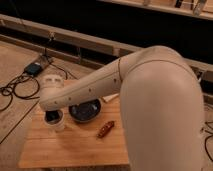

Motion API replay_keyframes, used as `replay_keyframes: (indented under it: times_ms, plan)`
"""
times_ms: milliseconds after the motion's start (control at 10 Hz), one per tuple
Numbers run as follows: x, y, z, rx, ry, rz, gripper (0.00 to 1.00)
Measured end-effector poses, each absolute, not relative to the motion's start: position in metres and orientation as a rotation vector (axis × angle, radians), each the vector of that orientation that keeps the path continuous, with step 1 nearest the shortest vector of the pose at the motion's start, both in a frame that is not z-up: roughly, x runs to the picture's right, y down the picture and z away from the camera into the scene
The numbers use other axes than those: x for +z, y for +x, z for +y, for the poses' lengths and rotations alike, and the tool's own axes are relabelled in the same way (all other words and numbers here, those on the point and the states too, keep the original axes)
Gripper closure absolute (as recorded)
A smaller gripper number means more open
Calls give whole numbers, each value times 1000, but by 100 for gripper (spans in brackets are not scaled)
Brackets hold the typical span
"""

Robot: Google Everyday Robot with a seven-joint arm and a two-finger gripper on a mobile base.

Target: Place the eraser in the ceramic cup

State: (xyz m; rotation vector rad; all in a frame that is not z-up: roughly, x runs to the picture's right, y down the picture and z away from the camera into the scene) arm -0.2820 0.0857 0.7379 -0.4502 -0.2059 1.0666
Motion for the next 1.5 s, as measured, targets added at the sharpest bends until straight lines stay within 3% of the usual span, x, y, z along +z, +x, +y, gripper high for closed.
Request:
replay_keyframes:
  times_ms: [700,1500]
  plan:
    - [746,-281,95,1047,-393,-221,22]
    - [737,-281,98,1064,-393,-222,21]
